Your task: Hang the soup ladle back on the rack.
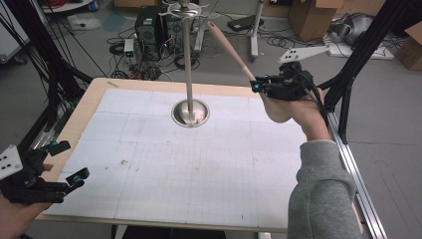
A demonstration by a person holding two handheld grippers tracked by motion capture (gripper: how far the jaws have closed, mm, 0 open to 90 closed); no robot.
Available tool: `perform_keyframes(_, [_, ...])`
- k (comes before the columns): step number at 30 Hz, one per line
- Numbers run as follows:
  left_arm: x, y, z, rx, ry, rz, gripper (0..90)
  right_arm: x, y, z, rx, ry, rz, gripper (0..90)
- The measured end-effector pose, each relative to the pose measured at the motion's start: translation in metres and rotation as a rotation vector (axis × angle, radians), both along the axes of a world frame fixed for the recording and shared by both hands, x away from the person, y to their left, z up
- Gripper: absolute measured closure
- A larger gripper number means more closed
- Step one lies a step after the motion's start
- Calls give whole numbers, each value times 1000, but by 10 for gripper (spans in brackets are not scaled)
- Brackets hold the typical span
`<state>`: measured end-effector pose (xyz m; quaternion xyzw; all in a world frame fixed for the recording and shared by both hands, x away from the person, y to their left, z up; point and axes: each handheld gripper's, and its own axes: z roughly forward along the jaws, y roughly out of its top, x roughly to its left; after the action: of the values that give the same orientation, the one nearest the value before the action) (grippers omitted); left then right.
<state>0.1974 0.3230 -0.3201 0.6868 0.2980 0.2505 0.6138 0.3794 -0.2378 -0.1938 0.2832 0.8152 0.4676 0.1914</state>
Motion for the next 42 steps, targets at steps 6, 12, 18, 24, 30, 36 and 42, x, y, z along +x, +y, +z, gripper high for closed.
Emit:
perform_keyframes(6, [-1,3,0,-6,-1,3,18,9,2,0,27,4,-17,776])
perform_keyframes(12, [-3,6,0,-14,1,10,18,16,4,0,48,7,-28,776])
perform_keyframes(18, [-3,8,0,-17,0,12,18,22,6,0,56,16,-34,776])
perform_keyframes(24, [-4,8,-1,-20,2,14,18,25,9,-1,63,13,-33,776])
perform_keyframes(30, [-4,10,-1,-19,3,15,18,28,12,-3,62,26,-32,775])
perform_keyframes(36, [-4,11,-1,-23,1,18,18,30,15,-5,63,31,-25,775])
perform_keyframes(42, [-4,11,-1,-22,3,19,18,31,20,-9,63,40,-19,776])
